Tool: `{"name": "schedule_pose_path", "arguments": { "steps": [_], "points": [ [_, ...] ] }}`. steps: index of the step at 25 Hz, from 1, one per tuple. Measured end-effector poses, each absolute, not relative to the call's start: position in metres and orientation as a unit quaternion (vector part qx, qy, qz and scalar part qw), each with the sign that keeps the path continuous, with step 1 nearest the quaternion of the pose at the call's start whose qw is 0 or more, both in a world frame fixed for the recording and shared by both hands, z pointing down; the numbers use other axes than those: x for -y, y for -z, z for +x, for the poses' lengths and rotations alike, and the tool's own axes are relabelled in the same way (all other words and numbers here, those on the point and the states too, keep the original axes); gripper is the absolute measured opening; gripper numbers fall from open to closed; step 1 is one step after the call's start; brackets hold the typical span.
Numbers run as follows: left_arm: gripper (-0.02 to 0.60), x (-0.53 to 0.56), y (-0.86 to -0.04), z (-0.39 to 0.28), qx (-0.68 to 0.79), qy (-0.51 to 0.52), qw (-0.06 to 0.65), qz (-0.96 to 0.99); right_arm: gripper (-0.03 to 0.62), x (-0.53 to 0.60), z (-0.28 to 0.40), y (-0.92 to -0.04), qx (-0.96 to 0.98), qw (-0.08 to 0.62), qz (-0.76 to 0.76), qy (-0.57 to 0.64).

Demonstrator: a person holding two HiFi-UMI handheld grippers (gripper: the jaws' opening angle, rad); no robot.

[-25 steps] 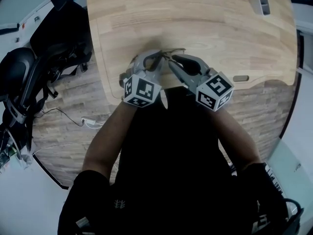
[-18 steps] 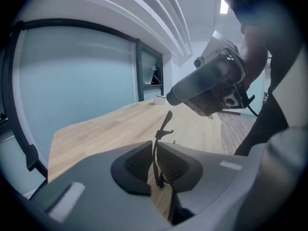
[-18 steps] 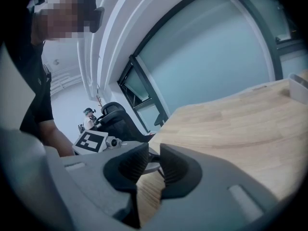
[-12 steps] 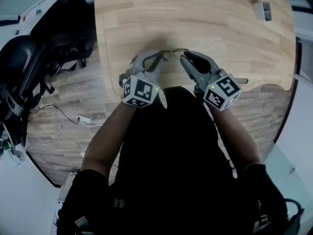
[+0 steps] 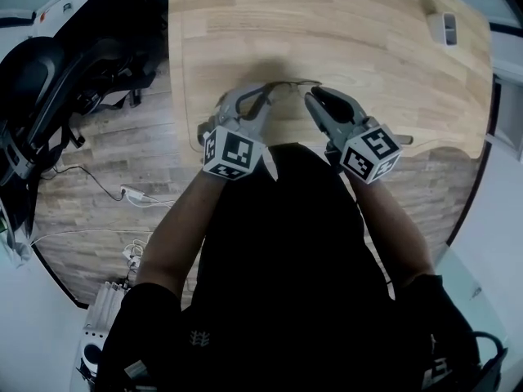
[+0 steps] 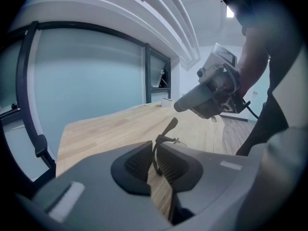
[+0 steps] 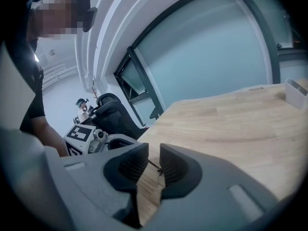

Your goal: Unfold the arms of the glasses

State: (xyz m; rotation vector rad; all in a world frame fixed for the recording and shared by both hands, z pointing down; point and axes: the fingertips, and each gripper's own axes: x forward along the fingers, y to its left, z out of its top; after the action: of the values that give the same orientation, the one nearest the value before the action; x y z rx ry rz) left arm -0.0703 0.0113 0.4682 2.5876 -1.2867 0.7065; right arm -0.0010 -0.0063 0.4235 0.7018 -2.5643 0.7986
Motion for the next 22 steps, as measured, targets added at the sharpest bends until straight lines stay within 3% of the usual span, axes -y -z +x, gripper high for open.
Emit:
{"name": "schedule_pose_path", "arguments": {
  "steps": [11, 22],
  "points": [
    [0.051, -0.024, -0.472, -0.086, 0.457, -0.232, 0.095, 0.854, 0.077, 0.004, -0.009, -0.446, 0.914, 0.226, 0.219, -0.254],
    [0.060, -0.042, -0.486, -0.103, 0.499, -0.249, 0.135, 0.819, 0.077, 0.012, -0.013, -0.498, 0.920, 0.316, 0.131, -0.190]
  ]
}}
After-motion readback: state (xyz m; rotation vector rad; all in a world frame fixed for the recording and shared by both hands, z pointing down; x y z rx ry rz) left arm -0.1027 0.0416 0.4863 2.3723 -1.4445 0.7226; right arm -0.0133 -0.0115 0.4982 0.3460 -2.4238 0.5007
